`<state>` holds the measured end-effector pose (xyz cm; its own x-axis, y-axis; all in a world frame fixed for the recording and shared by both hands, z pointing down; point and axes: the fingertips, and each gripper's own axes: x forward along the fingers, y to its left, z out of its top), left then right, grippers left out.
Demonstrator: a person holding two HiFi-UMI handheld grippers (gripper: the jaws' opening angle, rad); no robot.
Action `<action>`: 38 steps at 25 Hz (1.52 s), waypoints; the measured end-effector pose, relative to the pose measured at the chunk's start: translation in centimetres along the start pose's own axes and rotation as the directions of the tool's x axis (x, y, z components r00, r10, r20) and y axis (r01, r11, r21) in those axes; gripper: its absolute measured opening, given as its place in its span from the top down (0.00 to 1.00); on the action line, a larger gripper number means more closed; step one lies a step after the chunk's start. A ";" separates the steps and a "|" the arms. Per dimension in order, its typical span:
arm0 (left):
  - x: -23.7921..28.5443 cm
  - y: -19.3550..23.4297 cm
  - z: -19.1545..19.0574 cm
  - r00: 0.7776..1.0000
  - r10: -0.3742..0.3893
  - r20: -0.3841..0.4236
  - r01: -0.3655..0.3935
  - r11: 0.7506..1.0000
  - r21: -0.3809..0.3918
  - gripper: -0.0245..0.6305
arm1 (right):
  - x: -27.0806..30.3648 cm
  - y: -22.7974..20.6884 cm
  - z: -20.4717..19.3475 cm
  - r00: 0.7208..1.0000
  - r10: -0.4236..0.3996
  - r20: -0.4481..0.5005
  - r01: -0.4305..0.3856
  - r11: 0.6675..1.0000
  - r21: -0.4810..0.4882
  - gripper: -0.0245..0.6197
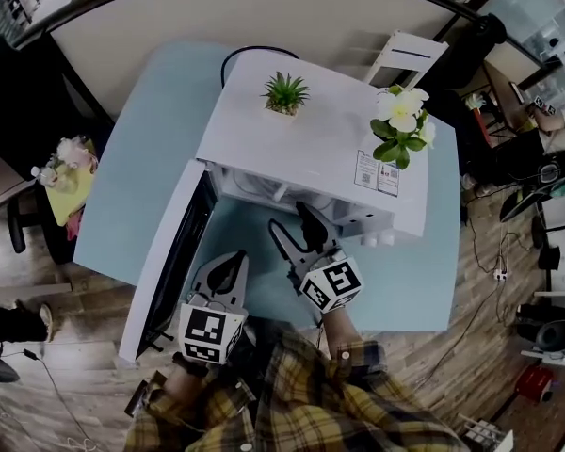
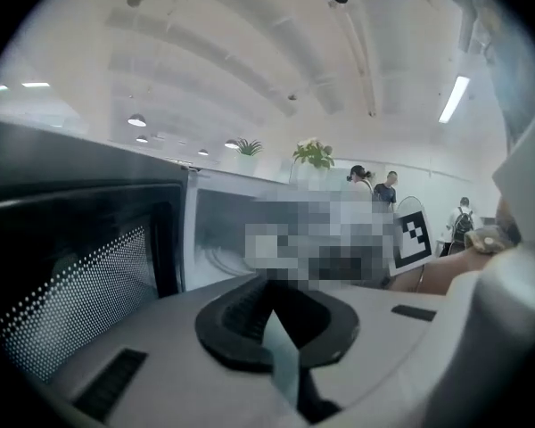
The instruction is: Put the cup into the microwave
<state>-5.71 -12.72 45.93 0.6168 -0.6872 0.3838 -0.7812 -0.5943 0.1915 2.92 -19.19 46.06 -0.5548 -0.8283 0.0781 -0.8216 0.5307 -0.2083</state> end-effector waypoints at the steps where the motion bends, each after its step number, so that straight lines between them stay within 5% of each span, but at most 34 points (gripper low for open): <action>1: -0.1 -0.1 0.3 1.000 -0.001 0.005 0.001 1.000 0.003 0.97 | -0.5 0.2 0.4 1.000 0.003 0.003 -0.003 1.000 -0.002 0.57; 14: -0.4 -1.7 4.5 0.995 -0.048 0.091 0.045 0.998 0.038 0.97 | -4.8 2.5 6.1 0.999 0.049 0.007 -0.049 0.997 -0.053 0.59; 30: -1.1 -4.4 5.4 0.991 -0.077 0.111 0.071 0.996 0.055 0.97 | -10.4 2.7 8.0 0.999 0.036 -0.018 -0.037 0.995 -0.089 0.89; 38: -1.3 -5.1 5.0 0.991 -0.070 0.115 0.066 0.997 0.045 0.97 | -12.6 2.2 7.3 0.999 0.033 -0.016 -0.034 0.997 -0.063 0.96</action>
<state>-2.08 -10.88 39.90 0.6773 -0.6872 0.2629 -0.7339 -0.6561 0.1756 9.07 -8.85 37.54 -0.5837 -0.8074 0.0866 -0.8088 0.5687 -0.1494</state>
